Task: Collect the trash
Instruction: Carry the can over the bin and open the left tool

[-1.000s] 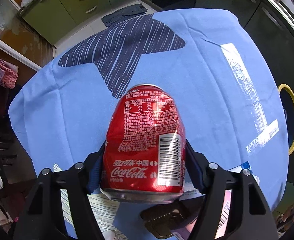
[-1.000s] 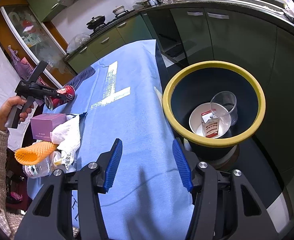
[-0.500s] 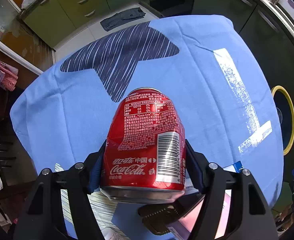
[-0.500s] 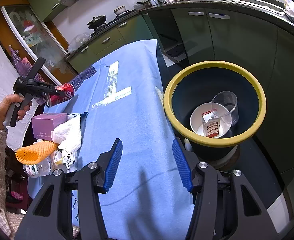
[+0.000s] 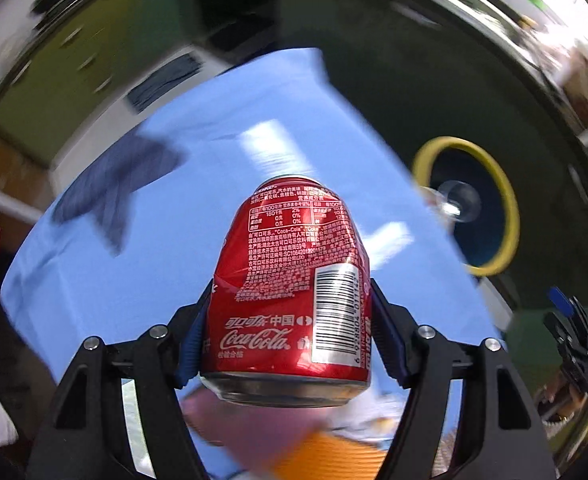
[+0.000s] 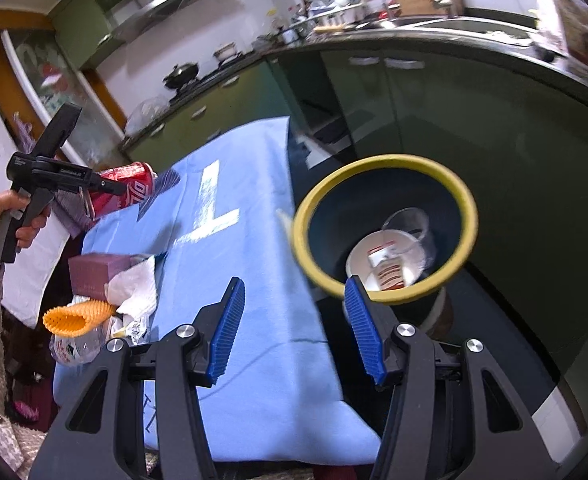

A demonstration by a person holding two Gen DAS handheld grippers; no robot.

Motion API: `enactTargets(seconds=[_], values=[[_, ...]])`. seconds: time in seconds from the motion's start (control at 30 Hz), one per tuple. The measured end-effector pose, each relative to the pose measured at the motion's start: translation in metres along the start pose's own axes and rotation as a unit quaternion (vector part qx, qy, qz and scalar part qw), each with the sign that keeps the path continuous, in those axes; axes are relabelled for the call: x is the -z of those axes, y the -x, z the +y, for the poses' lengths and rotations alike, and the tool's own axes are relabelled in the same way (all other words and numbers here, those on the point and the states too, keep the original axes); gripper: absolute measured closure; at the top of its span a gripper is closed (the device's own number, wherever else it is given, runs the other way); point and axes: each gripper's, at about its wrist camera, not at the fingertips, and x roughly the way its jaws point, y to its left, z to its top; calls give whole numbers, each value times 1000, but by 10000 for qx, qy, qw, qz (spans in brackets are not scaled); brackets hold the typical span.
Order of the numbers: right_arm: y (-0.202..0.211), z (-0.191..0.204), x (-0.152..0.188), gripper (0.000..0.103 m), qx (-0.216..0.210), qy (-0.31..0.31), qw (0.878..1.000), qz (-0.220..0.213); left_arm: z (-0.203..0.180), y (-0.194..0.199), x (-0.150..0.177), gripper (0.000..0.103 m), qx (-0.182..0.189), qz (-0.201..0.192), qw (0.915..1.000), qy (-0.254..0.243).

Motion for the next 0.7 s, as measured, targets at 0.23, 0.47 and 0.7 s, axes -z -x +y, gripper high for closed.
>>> enactTargets(seconds=[0.23,0.47,0.7], values=[[21,-41,10,51,-12,-384,9990,-207,-138,-30,-36,36,427,301,9933,-1029],[33,-82,24,51,-93,-756,9967,-296,-218,-100,-71,36,447,726,9888,-1227],[38,-101,26,49,-141,-920,9951,-331,-234,-136,-88,25,187,896,9891,-1156]])
